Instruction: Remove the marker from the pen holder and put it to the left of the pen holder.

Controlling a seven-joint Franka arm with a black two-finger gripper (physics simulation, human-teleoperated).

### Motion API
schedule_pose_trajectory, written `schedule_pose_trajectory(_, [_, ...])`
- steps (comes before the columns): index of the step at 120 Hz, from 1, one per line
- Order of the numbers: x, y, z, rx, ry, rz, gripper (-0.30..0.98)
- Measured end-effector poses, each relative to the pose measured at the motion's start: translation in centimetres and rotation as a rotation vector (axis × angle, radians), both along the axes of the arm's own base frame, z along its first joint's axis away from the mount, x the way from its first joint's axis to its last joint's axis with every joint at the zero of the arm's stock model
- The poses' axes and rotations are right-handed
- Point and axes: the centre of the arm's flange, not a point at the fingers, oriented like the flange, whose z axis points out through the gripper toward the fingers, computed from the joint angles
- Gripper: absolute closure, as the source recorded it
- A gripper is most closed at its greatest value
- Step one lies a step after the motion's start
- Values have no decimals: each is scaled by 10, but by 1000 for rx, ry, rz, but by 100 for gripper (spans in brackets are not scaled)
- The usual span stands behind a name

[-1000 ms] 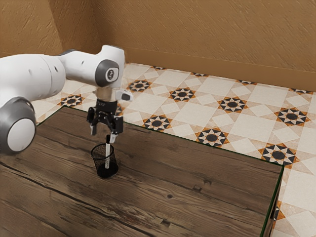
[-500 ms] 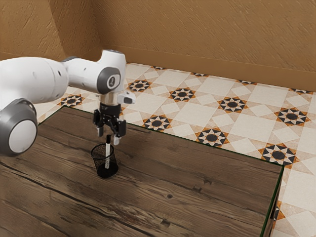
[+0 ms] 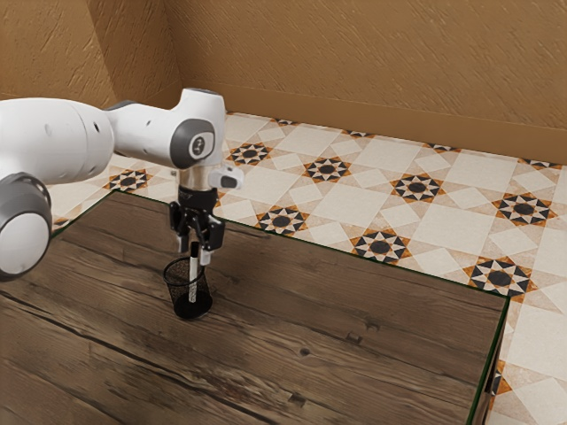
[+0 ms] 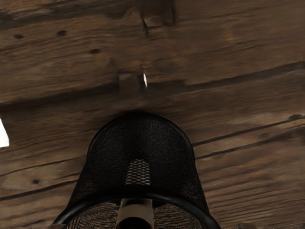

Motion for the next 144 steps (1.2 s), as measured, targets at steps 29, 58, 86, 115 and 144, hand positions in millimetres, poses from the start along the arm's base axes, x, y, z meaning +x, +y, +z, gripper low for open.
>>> schedule_pose_trajectory(29, [0,8,1,7,-3,14,43])
schedule_pose_trajectory(58, [3,8,1,5,-18,17,54])
schedule_pose_trajectory(86, [5,6,1,-5,-36,24,66])
schedule_pose_trajectory(115, [4,21,36,17,-73,35,75])
schedule_pose_trajectory(144, [3,43,141,67,-138,50,77])
